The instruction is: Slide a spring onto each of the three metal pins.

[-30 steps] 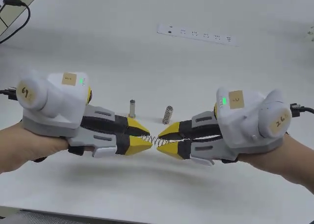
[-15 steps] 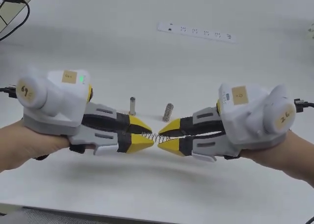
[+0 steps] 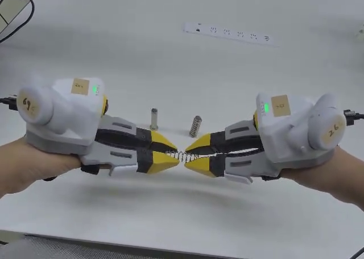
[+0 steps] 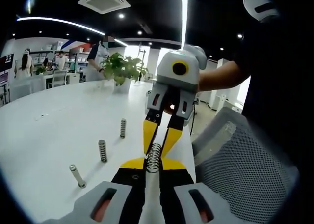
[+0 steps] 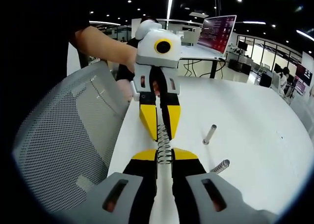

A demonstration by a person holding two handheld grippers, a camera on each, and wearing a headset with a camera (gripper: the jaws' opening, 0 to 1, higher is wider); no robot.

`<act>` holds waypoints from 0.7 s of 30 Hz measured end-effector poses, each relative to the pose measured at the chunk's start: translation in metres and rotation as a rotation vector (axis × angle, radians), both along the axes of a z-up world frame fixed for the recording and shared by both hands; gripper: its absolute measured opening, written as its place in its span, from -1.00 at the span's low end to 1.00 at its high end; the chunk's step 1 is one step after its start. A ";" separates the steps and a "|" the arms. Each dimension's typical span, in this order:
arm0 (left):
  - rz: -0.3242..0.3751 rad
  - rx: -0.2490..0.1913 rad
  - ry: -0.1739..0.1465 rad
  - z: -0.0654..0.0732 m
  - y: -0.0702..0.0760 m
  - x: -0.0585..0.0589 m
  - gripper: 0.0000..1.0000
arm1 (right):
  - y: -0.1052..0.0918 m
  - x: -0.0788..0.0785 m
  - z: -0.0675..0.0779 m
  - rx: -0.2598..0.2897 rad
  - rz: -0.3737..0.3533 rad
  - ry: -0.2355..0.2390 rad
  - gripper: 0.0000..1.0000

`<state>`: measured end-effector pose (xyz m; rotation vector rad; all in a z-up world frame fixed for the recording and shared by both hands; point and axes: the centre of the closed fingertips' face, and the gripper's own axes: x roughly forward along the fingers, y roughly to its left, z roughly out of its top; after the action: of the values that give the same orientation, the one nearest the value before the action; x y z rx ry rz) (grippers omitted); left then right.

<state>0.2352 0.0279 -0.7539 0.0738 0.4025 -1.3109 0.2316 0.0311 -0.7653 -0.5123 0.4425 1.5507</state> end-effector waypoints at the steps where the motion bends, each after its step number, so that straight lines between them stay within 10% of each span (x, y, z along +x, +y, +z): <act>1: -0.001 0.001 -0.001 0.000 0.000 0.000 -0.97 | 0.000 0.000 0.000 0.001 -0.001 -0.002 -0.83; 21: -0.017 -0.011 0.021 0.003 -0.002 -0.005 -0.97 | -0.006 -0.001 -0.003 0.004 -0.027 0.046 -0.79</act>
<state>0.2303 0.0261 -0.7510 0.0543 0.4135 -1.3313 0.2304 0.0247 -0.7679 -0.4661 0.4797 1.5399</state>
